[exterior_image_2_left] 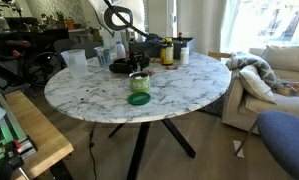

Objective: Place the wooden block on the other block

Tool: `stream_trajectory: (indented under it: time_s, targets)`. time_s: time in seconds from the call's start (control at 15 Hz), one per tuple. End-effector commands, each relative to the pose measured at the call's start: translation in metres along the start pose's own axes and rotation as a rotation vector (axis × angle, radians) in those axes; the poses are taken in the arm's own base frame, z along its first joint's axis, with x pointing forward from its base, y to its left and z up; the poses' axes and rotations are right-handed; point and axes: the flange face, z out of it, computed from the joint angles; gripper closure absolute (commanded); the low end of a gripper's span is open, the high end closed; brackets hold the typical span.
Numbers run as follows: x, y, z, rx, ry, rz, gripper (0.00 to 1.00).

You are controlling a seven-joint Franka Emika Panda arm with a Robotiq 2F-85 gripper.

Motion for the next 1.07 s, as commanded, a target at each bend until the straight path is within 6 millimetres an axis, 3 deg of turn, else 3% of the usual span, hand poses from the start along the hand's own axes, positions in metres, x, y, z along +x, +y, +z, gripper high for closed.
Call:
stream_trajectory:
  time_s: [0.0, 0.13, 0.27, 0.67, 0.87, 0.93, 1.0]
  targets:
    - [-0.011, -0.003, -0.006, -0.023, -0.079, -0.021, 0.96]
    - [-0.01, -0.007, -0.014, 0.005, -0.092, -0.039, 0.93]
    - [-0.003, -0.014, -0.035, 0.025, -0.088, -0.056, 0.93]
    - [0.052, -0.037, -0.112, 0.01, -0.118, -0.226, 0.93]
    - [0.086, -0.053, -0.127, 0.039, -0.087, -0.305, 0.93]
    - [0.078, -0.036, -0.124, 0.007, -0.094, -0.255, 0.71]
    - [0.087, -0.041, -0.129, 0.015, -0.094, -0.273, 0.71]
